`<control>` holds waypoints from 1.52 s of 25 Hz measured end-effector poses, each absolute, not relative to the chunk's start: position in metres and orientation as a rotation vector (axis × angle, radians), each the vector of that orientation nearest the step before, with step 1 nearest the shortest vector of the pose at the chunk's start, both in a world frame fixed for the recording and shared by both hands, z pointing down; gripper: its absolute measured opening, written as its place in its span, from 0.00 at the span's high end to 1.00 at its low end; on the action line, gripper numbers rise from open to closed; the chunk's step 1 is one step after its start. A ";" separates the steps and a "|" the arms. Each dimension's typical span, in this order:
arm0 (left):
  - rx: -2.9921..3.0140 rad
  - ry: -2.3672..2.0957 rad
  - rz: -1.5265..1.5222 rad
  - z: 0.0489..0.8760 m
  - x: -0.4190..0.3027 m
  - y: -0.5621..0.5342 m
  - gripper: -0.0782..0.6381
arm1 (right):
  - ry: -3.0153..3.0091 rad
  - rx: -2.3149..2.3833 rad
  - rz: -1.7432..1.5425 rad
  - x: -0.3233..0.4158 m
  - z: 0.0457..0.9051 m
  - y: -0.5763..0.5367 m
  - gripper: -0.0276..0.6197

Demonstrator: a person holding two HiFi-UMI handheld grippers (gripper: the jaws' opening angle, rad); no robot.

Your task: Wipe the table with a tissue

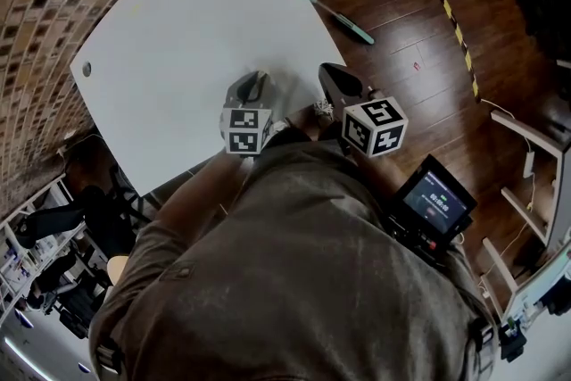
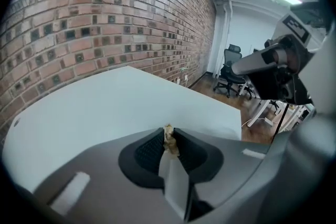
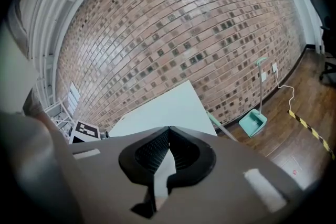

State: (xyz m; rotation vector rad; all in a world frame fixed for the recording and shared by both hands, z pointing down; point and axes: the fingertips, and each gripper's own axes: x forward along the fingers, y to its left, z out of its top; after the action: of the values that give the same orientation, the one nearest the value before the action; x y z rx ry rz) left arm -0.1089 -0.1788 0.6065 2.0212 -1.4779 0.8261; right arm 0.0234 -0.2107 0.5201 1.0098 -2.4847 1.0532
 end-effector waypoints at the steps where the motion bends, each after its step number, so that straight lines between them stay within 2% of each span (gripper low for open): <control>1: 2.017 -1.482 0.826 0.606 -0.110 -0.176 0.81 | -2.488 1.002 1.051 0.022 0.519 -0.210 0.94; 21: 1.867 -1.614 0.835 0.606 -0.182 -0.130 0.81 | -2.520 0.890 1.032 -0.024 0.519 -0.202 0.94; 38: 1.959 -1.530 0.834 0.604 -0.099 -0.174 0.81 | -2.495 0.907 1.053 0.028 0.520 -0.228 0.94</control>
State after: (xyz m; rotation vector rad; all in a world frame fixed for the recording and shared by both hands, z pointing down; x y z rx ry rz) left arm -0.0986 -0.1737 0.6041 1.9590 -1.5302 0.8343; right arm 0.0281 -0.2278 0.5202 0.9067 -2.4949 1.0532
